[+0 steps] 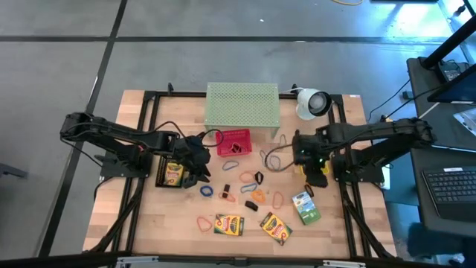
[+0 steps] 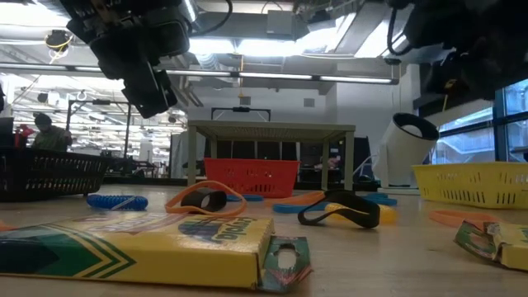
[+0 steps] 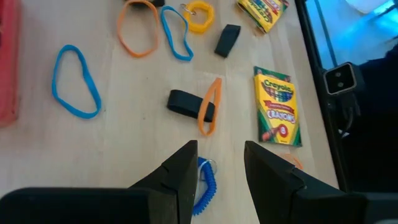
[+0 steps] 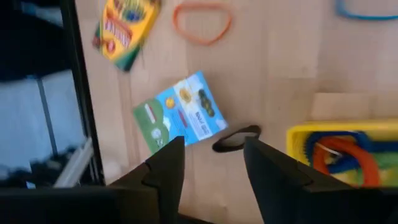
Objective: Pick & Place Office Desk Supplies
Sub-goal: Put the yellow crayon box into the black bin
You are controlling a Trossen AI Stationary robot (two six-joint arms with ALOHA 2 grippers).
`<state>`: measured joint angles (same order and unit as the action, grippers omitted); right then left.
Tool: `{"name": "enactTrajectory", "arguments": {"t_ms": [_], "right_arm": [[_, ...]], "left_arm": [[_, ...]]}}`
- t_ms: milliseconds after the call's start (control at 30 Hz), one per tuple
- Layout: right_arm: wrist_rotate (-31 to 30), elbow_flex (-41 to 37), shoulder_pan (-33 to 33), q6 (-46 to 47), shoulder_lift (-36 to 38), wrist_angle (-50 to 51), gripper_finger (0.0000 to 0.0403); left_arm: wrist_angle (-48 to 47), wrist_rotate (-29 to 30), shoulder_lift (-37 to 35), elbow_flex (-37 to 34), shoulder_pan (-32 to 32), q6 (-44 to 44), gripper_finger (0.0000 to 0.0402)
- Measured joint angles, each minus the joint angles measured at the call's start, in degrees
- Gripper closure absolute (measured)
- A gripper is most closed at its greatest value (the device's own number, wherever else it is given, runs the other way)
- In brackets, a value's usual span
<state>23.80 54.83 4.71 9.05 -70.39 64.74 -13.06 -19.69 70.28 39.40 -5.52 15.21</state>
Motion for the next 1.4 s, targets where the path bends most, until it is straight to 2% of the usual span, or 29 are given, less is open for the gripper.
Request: {"name": "enactTrajectory", "arguments": {"t_ms": [167, 500, 867, 1400], "right_arm": [[0.4, 0.0, 1.4, -3.4, -6.7, -1.4, 0.0251], [2.2, -0.1, 4.4, -9.6, -16.1, -3.3, 0.0248], [2.4, -0.1, 8.2, -9.7, -19.6, -11.9, 0.0247], [3.1, -0.1, 8.4, -12.2, -26.0, -12.5, 0.0247]], "left_arm": [[0.0, 1.6, 0.0, 0.0, 0.0, 0.0, 0.0277], [0.0, 2.1, 0.0, 0.0, 0.0, 0.0, 0.0277], [0.0, 4.7, 0.0, 0.0, 0.0, 0.0, 0.0277], [-0.3, 4.6, 0.0, 0.0, 0.0, 0.1, 0.0277]]}}
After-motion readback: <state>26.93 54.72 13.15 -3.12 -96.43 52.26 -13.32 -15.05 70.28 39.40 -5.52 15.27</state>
